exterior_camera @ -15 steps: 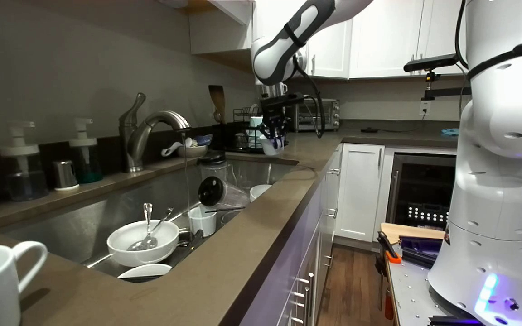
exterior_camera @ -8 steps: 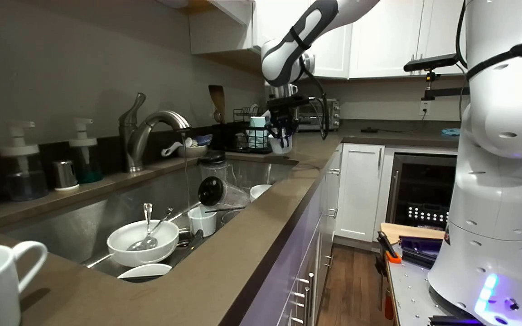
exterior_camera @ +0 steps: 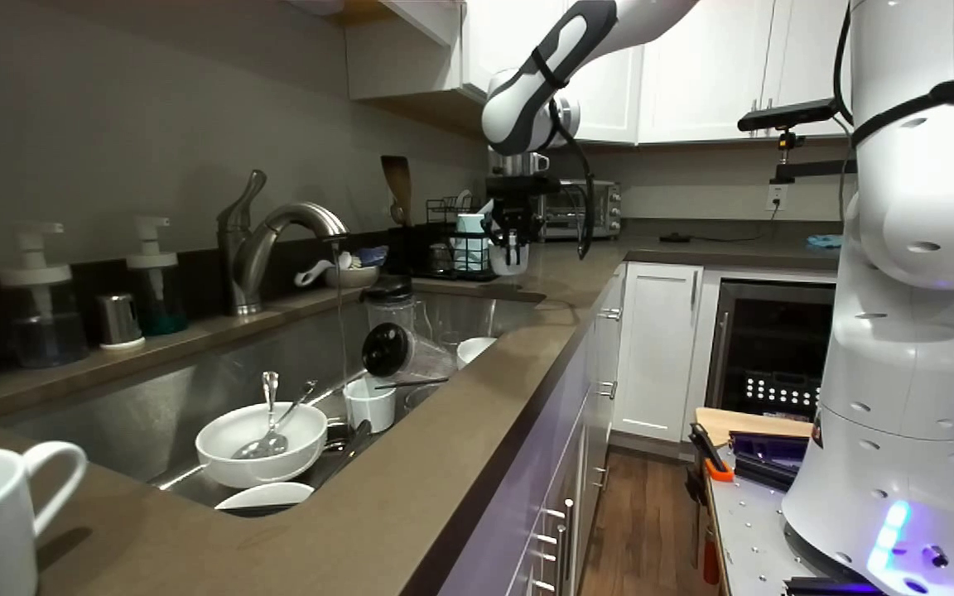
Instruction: Take the cup on the left of the sink, draw some water from the faucet, then put the cup on the counter on the right
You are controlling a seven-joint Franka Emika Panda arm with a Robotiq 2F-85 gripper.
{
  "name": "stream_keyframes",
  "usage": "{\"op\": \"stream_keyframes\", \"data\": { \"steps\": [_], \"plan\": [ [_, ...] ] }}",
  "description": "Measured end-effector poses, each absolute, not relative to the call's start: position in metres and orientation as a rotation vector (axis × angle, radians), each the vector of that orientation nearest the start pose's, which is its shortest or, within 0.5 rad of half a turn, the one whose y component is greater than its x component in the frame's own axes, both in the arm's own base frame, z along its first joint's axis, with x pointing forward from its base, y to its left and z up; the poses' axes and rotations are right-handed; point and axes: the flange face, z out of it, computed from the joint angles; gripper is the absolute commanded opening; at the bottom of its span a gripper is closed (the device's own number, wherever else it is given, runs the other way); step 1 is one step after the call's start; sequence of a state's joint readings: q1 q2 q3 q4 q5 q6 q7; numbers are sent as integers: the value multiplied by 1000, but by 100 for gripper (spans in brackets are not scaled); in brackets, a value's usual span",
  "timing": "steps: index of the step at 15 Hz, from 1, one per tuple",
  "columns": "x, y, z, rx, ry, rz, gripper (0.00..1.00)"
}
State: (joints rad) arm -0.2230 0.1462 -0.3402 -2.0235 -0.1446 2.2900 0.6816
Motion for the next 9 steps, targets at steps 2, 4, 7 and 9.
{"op": "stream_keyframes", "data": {
  "steps": [2,4,7,9],
  "plan": [
    [500,-316,394,-2742,1816,-224,5],
    [499,-318,392,-2723,1845,-220,5],
    [495,-324,391,-2695,1888,-218,5],
    [491,-331,391,-2659,1918,-213,5]
  ]
}}
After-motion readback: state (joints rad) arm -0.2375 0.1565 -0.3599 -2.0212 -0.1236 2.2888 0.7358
